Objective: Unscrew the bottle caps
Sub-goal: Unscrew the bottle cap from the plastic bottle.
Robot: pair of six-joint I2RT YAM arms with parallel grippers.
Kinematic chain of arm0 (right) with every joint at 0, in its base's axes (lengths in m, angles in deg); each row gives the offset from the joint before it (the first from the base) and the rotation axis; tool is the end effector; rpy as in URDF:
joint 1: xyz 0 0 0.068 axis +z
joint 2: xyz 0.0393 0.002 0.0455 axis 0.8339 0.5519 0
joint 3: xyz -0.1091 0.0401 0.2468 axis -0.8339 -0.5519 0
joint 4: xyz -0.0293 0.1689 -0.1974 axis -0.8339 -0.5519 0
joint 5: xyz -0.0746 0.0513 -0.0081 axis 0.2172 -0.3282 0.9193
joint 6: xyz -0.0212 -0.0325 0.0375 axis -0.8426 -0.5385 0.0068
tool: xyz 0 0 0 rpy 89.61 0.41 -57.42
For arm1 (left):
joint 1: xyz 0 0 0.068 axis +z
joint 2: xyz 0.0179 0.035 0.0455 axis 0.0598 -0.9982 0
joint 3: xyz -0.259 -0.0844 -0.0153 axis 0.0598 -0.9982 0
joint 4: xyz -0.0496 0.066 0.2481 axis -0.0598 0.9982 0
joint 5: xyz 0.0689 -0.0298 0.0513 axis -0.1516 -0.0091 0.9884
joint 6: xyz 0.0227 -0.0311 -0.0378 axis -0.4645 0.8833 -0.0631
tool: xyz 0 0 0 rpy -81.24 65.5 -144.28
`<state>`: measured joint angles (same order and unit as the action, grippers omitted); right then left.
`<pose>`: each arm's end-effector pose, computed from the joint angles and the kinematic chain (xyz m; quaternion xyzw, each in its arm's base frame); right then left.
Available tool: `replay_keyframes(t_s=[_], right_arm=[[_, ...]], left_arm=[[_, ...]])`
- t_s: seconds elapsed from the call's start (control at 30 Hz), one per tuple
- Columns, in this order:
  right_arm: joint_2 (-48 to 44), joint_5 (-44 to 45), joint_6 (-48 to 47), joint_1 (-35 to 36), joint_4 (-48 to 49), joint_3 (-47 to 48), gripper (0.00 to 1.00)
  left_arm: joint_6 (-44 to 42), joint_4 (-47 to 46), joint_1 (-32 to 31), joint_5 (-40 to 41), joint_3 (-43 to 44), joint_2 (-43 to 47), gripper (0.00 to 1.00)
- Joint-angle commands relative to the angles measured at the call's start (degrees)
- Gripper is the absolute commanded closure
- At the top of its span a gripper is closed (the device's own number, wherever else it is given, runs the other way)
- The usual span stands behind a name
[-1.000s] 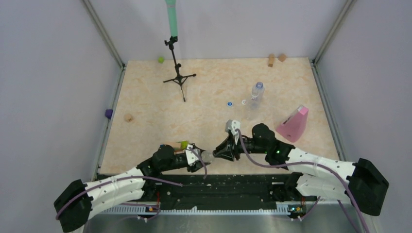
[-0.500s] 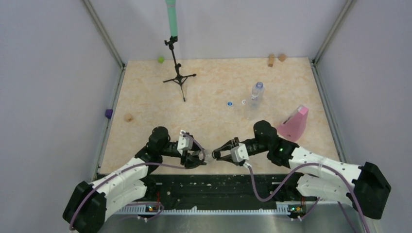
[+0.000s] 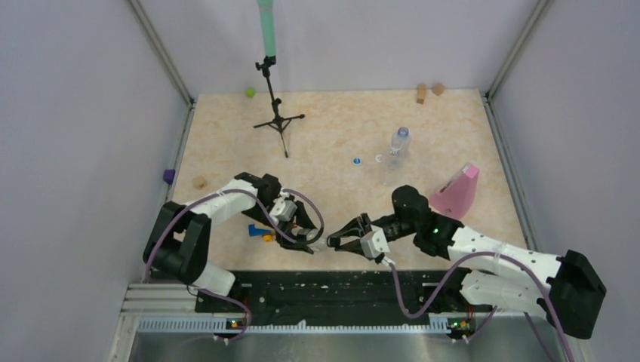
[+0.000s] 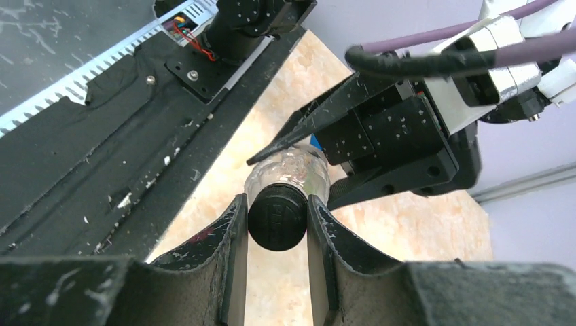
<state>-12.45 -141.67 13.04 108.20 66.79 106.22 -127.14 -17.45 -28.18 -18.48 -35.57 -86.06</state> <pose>0.1111 0.1862 0.2621 -0.7353 0.2273 0.3466 0.5363 0.1799 -0.1218 0.2067 0.6263 0.4006 -0.5668 0.3550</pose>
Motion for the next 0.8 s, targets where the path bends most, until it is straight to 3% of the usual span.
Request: replay_keyframes(t_s=[0.0, 0.03, 0.13, 0.27, 0.37, 0.43, 0.53, 0.7, 0.77], right_arm=[[-0.6, 4.8, 4.4, -0.9, 4.7, -3.2, 0.99], [-0.6, 6.0, 5.7, -0.9, 5.3, -3.5, 0.95], [-0.8, 10.4, 16.3, -0.9, 14.7, -5.7, 0.59], [-2.6, 15.0, 30.8, -0.8, 23.0, -6.8, 0.41], [-5.1, 17.3, 43.7, -0.8, 26.9, -7.1, 0.38], [-6.9, 19.6, 52.2, -0.7, 28.3, -7.3, 0.27], [-8.6, 24.8, 64.3, -0.5, 26.9, -6.7, 0.25], [-8.4, 39.6, 83.6, 0.0, 12.9, -0.6, 0.24], [-6.5, 39.4, 88.8, 0.3, 8.7, 1.8, 0.29]], left_arm=[[-35.8, 30.7, 0.4, -12.0, -1.4, -2.7, 1.00], [-36.2, 30.6, 0.4, -12.2, -1.7, -1.9, 1.00], [-36.3, 30.6, 0.4, -12.2, -1.7, 0.1, 1.00], [-36.3, 30.6, 1.5, -12.1, -1.5, 1.6, 1.00], [-36.6, 30.6, 2.6, -12.1, -1.7, 1.4, 1.00], [-37.5, 30.6, 3.5, -12.2, -2.3, 2.0, 1.00], [-38.8, 30.5, 5.0, -12.2, -3.0, 3.1, 1.00], [-37.9, 30.5, 7.5, -12.3, -2.2, 4.3, 1.00], [-37.3, 30.5, 7.5, -12.2, -1.7, 4.3, 1.00]])
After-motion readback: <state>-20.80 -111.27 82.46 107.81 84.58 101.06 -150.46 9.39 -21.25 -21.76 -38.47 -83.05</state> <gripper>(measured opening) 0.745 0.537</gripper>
